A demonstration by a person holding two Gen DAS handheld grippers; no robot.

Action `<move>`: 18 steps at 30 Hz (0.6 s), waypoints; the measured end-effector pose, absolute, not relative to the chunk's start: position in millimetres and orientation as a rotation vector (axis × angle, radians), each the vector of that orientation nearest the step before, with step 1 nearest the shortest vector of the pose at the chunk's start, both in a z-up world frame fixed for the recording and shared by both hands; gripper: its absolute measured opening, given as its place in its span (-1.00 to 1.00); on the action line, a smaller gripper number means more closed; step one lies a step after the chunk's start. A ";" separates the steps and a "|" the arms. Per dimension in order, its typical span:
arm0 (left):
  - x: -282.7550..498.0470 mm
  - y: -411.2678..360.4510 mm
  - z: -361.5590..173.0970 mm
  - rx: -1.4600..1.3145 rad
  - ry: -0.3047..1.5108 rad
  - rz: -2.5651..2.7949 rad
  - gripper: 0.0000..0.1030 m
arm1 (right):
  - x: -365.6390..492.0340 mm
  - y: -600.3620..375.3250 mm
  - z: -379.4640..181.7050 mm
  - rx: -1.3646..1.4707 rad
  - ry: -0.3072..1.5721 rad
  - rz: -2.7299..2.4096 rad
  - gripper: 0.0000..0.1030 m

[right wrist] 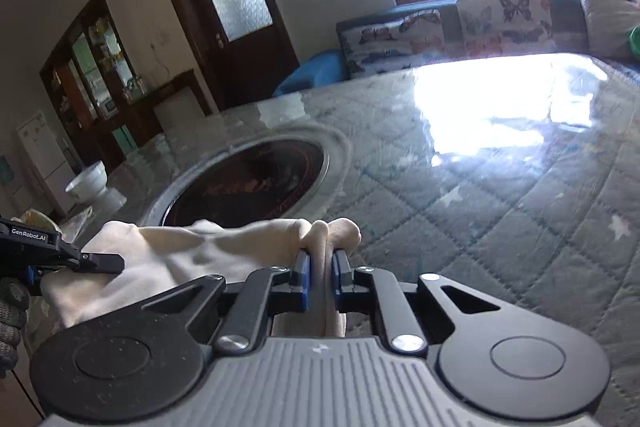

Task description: Fold clothes

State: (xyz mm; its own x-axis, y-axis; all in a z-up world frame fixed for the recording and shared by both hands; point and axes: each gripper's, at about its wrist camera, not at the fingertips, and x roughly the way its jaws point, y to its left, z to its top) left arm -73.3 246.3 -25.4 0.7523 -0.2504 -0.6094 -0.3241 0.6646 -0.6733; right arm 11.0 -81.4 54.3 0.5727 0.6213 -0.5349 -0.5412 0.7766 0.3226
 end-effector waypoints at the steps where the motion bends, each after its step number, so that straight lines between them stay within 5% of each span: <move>1: -70.0 242.5 -21.5 -0.853 0.740 0.035 -0.69 | 8.9 -85.0 58.5 0.131 0.662 0.679 -0.82; 18: 43.8 131.5 6.8 -0.683 0.804 -0.197 -0.72 | 21.6 -192.5 113.6 0.100 0.518 0.437 -0.82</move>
